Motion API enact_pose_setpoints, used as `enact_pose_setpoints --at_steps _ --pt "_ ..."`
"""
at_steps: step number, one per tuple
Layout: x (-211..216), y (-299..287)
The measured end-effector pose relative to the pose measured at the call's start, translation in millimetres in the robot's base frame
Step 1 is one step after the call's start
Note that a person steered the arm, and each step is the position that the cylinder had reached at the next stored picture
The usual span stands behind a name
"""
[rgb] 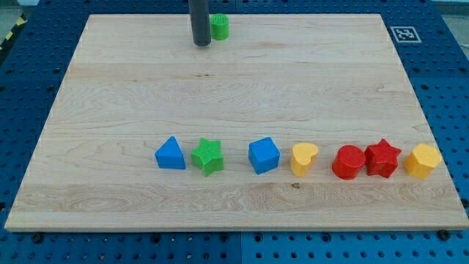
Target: Move the blue triangle towards the green circle
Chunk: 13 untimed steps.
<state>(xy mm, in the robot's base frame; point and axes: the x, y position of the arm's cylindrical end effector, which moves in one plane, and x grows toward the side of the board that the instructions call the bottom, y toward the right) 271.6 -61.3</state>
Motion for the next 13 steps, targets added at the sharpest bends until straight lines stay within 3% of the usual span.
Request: enact_pose_setpoints --at_steps 2,3,5,7,8,10,13 --pt "-6 21" --pt "36 0" --pt "195 -74" --pt "332 -74" --pt "333 -73" --pt "280 -68" --pt "254 1"
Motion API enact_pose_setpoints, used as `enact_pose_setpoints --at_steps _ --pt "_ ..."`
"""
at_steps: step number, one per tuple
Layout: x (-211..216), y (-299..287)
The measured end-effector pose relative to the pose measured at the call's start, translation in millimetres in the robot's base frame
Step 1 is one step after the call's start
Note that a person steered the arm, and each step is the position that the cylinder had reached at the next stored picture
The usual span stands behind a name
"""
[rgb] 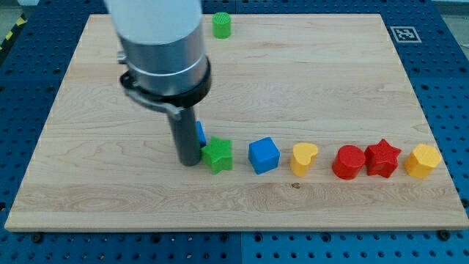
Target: Move the blue triangle towards the green circle
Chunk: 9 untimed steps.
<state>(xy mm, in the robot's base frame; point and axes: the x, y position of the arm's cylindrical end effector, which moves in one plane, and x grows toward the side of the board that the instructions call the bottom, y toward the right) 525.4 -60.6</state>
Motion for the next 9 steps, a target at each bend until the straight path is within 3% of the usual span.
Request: enact_pose_setpoints --at_steps 3,4,6,8,9 --pt "-86 21" --pt "-97 18" --pt "-65 8" --pt "-131 2" --pt "-132 -5"
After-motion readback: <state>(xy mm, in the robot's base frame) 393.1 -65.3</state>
